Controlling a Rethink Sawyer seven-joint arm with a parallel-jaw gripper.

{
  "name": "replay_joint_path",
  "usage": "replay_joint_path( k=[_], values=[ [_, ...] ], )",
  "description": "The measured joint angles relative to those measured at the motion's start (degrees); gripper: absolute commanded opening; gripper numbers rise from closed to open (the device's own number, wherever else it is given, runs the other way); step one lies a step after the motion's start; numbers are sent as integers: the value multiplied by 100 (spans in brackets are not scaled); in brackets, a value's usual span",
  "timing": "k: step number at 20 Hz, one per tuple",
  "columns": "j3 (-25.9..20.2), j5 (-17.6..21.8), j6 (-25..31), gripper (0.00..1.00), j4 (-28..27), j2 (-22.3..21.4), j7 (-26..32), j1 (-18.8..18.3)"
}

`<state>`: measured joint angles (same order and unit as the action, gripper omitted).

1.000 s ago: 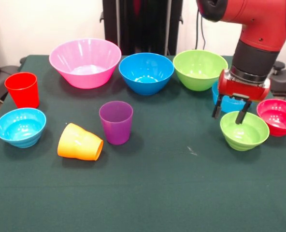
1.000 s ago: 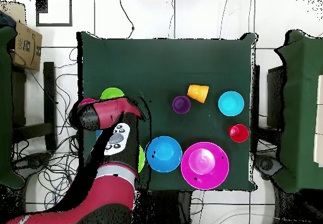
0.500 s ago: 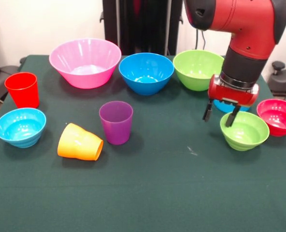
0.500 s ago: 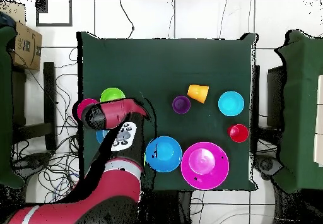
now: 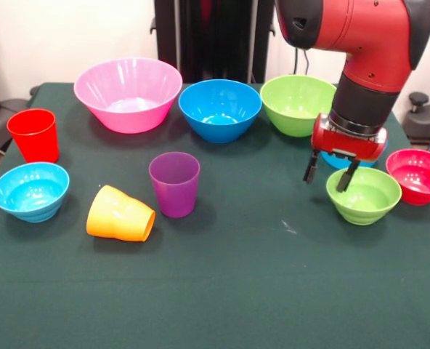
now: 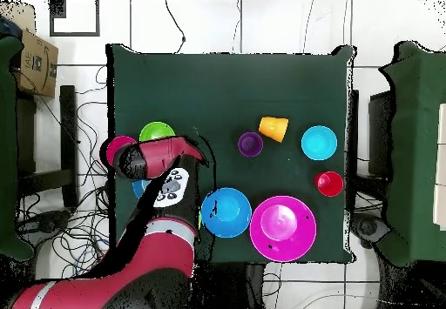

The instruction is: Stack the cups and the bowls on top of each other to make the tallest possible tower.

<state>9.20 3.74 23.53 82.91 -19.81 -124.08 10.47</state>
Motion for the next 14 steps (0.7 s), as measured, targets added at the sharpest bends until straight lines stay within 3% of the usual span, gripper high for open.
replay_joint_path(
  k=[13,14],
  values=[
    [0,-2,-1,100,-35,202,0,19],
    [7,-1,1,0,-46,198,0,20]
  ],
)
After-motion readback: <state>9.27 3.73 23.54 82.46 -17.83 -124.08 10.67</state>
